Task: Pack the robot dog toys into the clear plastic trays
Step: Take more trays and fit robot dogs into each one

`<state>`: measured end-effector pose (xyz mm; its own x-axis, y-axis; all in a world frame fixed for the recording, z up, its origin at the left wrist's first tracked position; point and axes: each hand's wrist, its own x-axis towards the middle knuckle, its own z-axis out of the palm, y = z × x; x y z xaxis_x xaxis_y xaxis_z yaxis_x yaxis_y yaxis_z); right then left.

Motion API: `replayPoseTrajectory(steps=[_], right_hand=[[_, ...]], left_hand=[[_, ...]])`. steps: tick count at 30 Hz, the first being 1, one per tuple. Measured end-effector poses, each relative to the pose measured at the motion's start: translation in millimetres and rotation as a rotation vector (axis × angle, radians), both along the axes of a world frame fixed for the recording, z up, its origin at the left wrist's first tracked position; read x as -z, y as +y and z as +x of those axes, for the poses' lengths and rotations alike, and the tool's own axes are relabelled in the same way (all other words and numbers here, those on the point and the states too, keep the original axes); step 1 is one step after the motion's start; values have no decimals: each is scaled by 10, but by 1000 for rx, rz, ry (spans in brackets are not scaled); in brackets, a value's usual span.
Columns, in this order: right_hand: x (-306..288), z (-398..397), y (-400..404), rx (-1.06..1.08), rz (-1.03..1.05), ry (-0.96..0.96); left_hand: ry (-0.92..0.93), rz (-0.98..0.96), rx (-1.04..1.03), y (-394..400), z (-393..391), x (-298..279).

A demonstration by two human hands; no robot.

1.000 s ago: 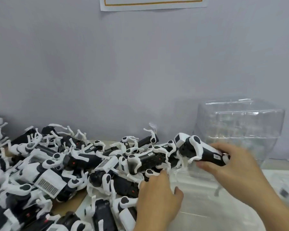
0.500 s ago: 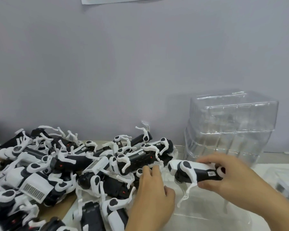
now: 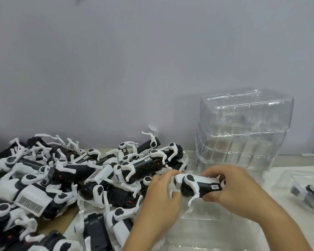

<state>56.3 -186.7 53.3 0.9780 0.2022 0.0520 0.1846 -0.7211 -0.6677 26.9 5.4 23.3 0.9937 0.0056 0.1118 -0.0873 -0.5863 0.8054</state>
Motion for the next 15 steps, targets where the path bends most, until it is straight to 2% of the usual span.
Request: replayPoseTrajectory(steps=[10,15], right_hand=[[116,-104,35,27,13,-95],[232,-177,4,37,-7,-167]], left_hand=[[62,88,29,-36,-12,-15],[81,82,112,-7,-6,-18]])
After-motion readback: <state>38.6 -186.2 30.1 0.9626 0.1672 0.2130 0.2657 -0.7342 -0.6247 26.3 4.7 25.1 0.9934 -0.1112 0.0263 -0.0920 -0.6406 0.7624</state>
